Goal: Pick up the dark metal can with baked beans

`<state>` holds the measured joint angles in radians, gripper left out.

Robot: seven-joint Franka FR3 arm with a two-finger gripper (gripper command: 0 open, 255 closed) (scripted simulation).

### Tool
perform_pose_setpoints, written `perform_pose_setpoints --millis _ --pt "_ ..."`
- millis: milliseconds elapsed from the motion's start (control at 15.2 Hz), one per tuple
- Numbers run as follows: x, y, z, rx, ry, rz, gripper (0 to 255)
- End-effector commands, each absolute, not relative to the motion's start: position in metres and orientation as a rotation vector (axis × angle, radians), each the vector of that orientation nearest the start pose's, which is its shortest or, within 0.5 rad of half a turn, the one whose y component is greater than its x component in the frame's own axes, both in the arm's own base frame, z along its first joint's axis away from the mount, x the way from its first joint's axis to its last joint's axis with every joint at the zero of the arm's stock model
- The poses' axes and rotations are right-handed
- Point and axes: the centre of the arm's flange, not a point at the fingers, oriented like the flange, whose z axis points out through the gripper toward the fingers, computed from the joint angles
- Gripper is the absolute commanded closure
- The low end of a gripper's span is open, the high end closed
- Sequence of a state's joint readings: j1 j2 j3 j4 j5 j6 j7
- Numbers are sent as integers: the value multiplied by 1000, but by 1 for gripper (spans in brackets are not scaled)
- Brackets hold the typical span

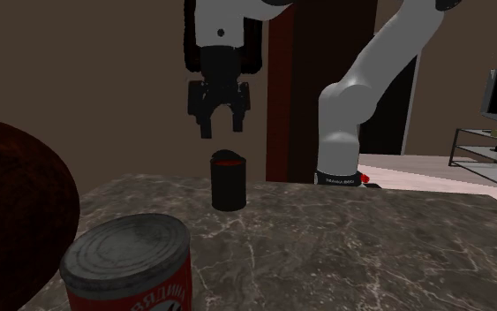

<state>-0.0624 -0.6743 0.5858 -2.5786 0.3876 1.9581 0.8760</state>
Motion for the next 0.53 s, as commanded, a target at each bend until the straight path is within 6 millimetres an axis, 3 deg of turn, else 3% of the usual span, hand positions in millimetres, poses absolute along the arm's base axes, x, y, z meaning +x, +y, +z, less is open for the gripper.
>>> perform_pose_setpoints --millis 0,462 --pt "312 221 427 -2970 1018 0 0" --pt "312 221 387 -2970 1018 0 0"
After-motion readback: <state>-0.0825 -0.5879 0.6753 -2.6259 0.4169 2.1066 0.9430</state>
